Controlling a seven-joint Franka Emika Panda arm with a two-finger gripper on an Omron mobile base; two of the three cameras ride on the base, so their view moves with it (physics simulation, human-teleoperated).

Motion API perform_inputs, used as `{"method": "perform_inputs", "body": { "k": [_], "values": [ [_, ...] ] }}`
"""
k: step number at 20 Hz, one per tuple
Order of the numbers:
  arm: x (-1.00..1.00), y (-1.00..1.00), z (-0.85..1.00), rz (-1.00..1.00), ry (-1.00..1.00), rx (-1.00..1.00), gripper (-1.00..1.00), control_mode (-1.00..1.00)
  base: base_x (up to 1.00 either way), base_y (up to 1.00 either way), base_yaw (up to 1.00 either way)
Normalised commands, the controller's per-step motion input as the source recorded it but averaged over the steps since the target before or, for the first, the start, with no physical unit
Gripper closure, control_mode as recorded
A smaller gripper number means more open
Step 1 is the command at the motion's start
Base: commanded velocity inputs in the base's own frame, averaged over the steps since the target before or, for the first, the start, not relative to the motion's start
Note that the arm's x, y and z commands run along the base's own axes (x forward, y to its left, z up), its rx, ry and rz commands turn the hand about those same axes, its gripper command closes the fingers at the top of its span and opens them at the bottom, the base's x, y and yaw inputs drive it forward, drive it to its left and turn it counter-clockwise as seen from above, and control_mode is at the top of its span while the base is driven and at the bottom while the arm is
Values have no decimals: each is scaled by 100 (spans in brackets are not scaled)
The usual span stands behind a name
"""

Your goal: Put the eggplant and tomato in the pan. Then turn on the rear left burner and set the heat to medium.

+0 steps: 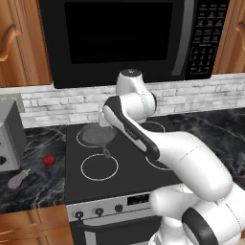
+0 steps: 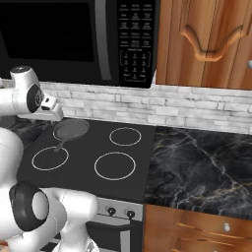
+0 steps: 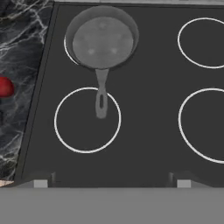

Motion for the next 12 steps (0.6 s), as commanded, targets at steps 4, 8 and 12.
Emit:
{"method": "perform_inputs", "body": {
  "k": [4, 8, 12],
  "values": [
    [-11, 100, 0, -1, 0, 0, -100, -100, 0, 0, 0],
    [-35, 89, -1, -1, -2, 0, -100, -100, 0, 0, 0],
    [-50, 25, -24, 0, 0, 11, -100, -100, 0, 0, 0]
  ]
}}
